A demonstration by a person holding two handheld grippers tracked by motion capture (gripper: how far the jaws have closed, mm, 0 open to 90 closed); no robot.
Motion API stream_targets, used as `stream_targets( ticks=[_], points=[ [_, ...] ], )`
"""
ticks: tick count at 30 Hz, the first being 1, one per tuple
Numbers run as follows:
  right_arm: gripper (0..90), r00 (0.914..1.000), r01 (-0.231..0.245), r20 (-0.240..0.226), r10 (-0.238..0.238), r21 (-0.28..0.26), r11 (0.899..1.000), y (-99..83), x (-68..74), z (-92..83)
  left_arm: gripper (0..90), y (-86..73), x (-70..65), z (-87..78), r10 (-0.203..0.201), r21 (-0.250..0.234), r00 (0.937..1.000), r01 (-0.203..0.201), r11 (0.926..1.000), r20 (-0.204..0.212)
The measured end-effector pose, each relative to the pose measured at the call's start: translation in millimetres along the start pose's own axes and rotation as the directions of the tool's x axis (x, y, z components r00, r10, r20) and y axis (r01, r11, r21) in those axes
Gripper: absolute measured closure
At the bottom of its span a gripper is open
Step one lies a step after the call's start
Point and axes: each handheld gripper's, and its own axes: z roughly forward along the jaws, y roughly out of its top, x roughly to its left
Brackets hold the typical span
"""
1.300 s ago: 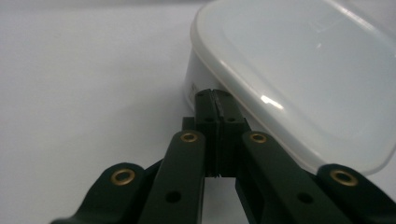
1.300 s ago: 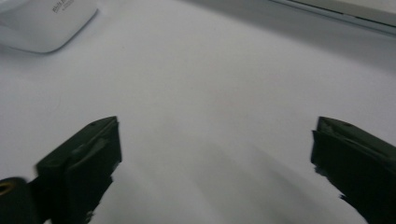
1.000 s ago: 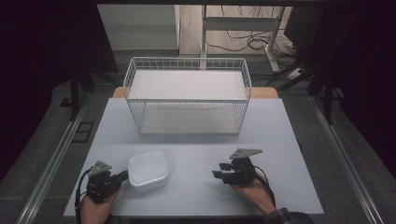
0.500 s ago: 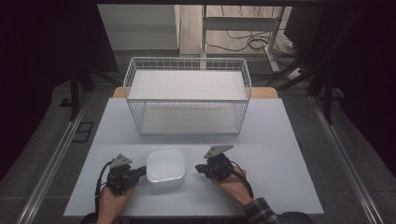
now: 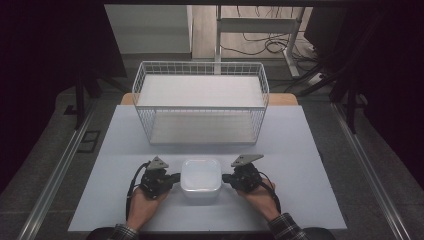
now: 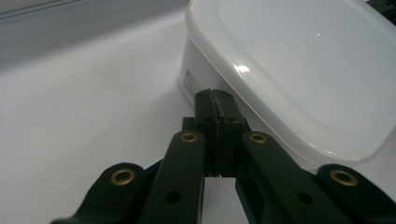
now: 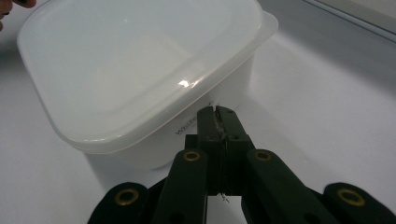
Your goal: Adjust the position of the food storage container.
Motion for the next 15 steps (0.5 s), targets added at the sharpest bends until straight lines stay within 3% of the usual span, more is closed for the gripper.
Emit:
stream_targets(
  ticks=[8,11,15],
  points=[
    [88.9,0.9991,-0.037,0.022,0.037,-0.001,0.999,-6.4,-9.7,-9.1,89.7,4.0,-8.5,6.4,0.035,0.004,0.9994,-0.035,0.9994,0.005],
    [87.3,0.9993,-0.009,0.037,0.008,0.007,1.0,-6.4,-7.7,-9.6,80.0,3.0,-6.4,4.3,0.067,0.004,0.9961,-0.067,0.9977,-0.056],
    [80.2,0.9979,0.015,0.063,-0.015,-0.004,1.0,-9.8,-8.8,-16.4,67.7,-0.9,-0.3,-5.4,0.077,-0.027,0.9944,-0.08,0.9965,-0.072]
  ],
)
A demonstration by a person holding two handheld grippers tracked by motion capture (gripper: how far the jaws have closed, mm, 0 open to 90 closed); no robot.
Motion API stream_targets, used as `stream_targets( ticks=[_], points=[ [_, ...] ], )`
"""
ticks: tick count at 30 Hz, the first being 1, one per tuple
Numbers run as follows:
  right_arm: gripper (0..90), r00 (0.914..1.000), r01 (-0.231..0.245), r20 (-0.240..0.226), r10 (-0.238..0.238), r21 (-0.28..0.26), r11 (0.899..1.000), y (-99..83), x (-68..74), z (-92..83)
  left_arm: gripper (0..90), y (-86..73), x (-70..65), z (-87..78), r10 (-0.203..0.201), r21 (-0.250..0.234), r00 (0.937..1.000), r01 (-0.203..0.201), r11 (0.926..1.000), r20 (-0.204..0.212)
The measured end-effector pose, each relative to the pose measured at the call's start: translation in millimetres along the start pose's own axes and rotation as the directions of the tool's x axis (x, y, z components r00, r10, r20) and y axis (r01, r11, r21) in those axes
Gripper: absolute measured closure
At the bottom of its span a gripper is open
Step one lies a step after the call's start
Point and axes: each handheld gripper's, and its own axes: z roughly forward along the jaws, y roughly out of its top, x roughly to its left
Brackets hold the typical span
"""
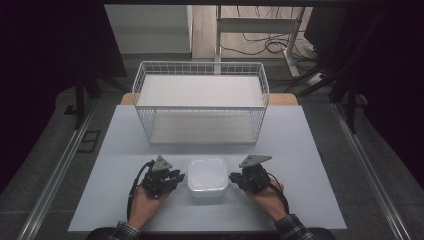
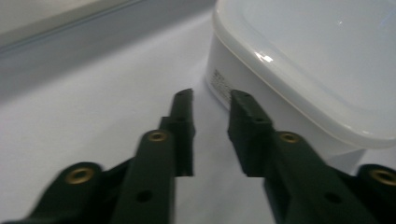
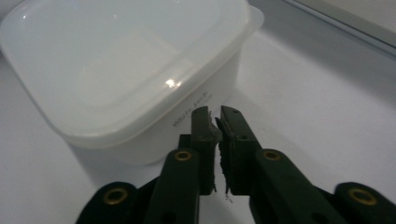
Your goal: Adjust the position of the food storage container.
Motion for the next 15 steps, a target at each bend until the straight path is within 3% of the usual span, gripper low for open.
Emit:
stream_targets(
  ticks=[4,8,10,15],
  points=[
    [68.1,1.0,0.002,0.003,-0.002,-0.028,1.0,-4.6,-3.9,-10.0,48.7,-5.0,4.5,-8.2,0.018,-0.034,0.9998,-0.018,0.9993,-0.001],
    [54.6,0.9997,0.023,0.003,-0.023,-0.047,0.999,-7.6,-5.9,-16.7,30.7,-10.7,7.5,-8.6,0.027,-0.038,0.9995,-0.027,0.9989,0.016],
    [47.0,0.9994,0.034,0.012,-0.034,-0.05,0.998,-9.8,-6.6,-17.9,26.2,-12.9,8.5,-7.0,0.044,-0.029,0.9988,-0.043,0.9986,0.023],
    [28.2,0.9994,0.034,0.007,-0.034,-0.057,0.998,-12.6,-10.5,-15.7,16.3,-14.8,10.8,-4.8,0.039,-0.02,0.9977,-0.038,0.9991,0.056]
  ],
)
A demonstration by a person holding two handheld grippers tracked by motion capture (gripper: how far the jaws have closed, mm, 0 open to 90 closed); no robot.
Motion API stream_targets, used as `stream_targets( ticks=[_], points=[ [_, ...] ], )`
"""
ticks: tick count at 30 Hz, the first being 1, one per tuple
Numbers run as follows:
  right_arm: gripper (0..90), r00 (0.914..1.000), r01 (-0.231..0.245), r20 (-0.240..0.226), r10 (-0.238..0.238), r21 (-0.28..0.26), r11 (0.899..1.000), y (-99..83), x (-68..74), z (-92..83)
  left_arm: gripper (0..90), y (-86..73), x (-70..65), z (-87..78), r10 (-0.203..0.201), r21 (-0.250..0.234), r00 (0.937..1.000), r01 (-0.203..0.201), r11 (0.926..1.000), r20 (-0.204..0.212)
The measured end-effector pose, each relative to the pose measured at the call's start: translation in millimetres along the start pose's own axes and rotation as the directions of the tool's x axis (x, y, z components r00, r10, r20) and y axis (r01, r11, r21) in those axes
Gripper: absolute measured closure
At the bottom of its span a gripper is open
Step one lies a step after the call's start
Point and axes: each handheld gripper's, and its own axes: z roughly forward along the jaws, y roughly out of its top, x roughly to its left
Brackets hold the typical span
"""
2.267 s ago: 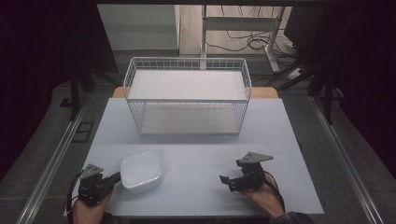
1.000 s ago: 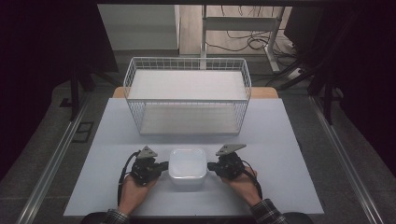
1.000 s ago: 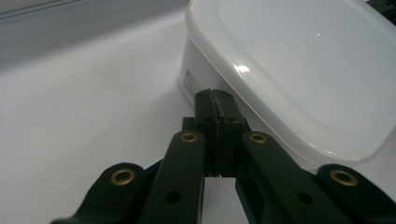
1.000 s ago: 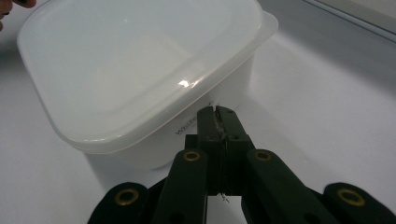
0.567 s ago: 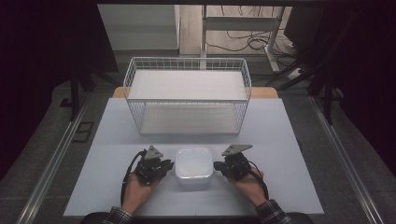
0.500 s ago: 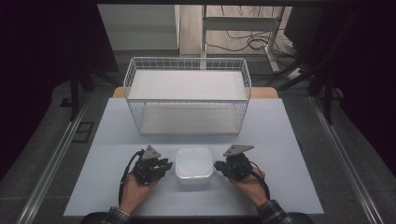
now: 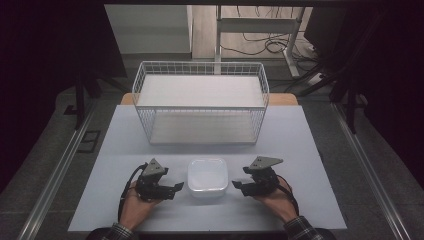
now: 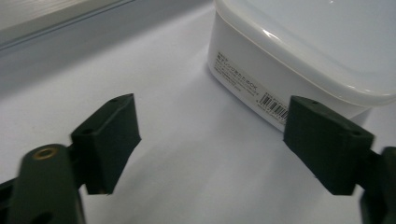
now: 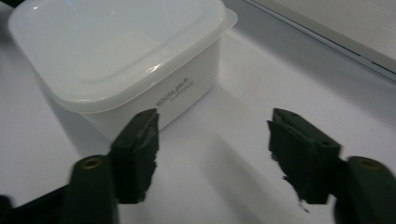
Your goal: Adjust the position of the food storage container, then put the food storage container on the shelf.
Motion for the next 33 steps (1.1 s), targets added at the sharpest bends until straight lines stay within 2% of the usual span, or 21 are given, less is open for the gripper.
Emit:
stream_targets(
  ticks=[3,5,6,8,12,15,18,21,25,29,32,33],
  points=[
    [17.3,0.9999,-0.017,0.0,0.017,-0.008,1.0,-0.4,-2.0,1.0,9.9,-0.9,0.5,-0.9,0.003,-0.023,1.0,-0.003,0.9997,0.001],
    [13.2,0.9998,-0.018,0.004,0.018,-0.012,1.0,0.0,-2.3,0.8,8.0,-1.2,1.5,-1.3,0.006,-0.029,1.0,-0.006,0.9996,0.003],
    [11.5,0.9998,-0.017,0.005,0.017,-0.016,1.0,0.3,-2.5,0.4,7.6,-2.2,4.0,-2.6,0.013,-0.05,0.9998,-0.012,0.9987,0.018],
    [9.7,0.9998,-0.015,0.008,0.015,-0.019,1.0,0.5,-3.4,-0.3,6.8,-2.9,5.7,-3.4,0.025,-0.073,0.9993,-0.023,0.9971,0.029],
    [8.4,0.9994,-0.033,-0.013,0.033,-0.037,0.999,1.3,-7.6,-2.5,7.2,0.1,5.3,-6.1,0.034,-0.079,0.9992,-0.032,0.9964,0.02],
    [8.0,0.9989,-0.044,-0.02,0.042,-0.057,0.997,4.6,-9.4,-6.1,7.5,4.8,4.7,-9.5,0.011,-0.089,0.9993,-0.007,0.996,0.037],
    [7.6,0.9978,-0.062,-0.03,0.059,-0.088,0.994,9.4,-8.8,-10.5,7.5,10.9,4.0,-11.9,-0.022,-0.107,0.9967,0.03,0.9938,0.079],
    [7.3,0.9956,-0.082,-0.054,0.076,-0.112,0.99,15.2,-7.2,-12.5,6.7,19.8,-0.8,-10.8,-0.026,-0.126,0.9932,0.04,0.9912,0.114],
    [5.7,0.9939,-0.091,-0.073,0.083,-0.115,0.989,23.4,-1.4,-9.5,4.9,30.6,-10.1,-1.9,-0.002,-0.107,0.9915,0.016,0.9942,0.13],
    [2.7,0.9909,-0.1,-0.099,0.092,-0.083,0.992,31.7,6.7,0.2,3.2,36.3,-15.5,11.8,-0.005,-0.072,0.9862,0.017,0.9973,0.166],
    [2.5,0.9885,-0.11,-0.113,0.101,-0.071,0.991,34.7,8.6,4.9,3.0,38.8,-16.7,16.8,-0.004,-0.063,0.9865,0.015,0.9979,0.164],
    [3.1,0.9858,-0.113,-0.13,0.107,-0.041,0.993,38.5,10.4,11.6,3.1,41.8,-16.9,21.4,-0.011,-0.055,0.9853,0.021,0.9983,0.17]
  ],
)
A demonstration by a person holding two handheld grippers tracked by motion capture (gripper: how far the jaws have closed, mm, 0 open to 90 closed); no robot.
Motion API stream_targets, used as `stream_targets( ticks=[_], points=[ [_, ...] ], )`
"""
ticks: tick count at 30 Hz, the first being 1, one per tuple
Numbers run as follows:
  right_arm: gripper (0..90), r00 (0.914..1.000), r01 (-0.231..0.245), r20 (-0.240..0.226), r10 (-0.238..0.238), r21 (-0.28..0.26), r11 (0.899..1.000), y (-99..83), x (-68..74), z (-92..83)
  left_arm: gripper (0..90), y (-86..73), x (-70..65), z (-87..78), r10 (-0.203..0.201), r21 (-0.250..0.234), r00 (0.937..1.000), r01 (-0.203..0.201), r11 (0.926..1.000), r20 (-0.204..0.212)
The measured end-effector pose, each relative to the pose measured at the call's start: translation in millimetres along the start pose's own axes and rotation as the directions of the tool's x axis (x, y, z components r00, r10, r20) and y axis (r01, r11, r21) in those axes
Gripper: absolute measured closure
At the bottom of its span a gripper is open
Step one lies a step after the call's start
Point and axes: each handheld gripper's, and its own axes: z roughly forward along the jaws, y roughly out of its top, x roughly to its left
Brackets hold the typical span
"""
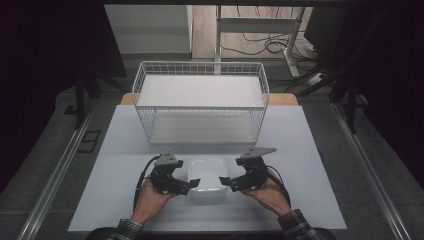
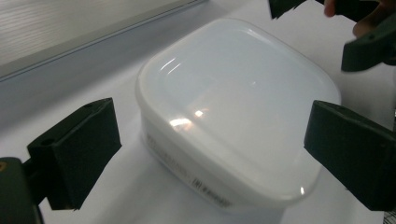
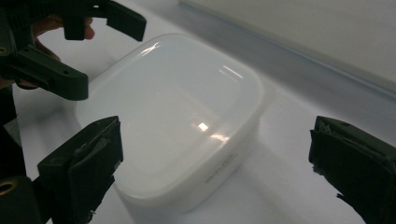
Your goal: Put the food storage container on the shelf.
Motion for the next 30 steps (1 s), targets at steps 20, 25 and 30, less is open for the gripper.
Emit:
stream_targets(
  ticks=[20,25,30],
  points=[
    [54.6,0.9838,-0.173,-0.029,0.177,0.117,0.978,-4.9,8.2,-7.5,49.2,-12.7,-4.0,-16.9,-0.146,0.036,0.9875,0.144,0.9889,0.059],
    [65.5,0.9756,-0.216,-0.023,0.218,0.077,0.973,-8.8,9.5,-14.7,62.9,-13.9,-7.1,-24.6,-0.169,0.009,0.984,0.169,0.9855,0.055],
    [75.8,0.9665,-0.257,-0.006,0.257,0.015,0.966,-10.4,6.6,-19.4,74.4,-14.4,-6.4,-27.5,-0.2,-0.031,0.9774,0.202,0.9789,0.07]
  ],
)
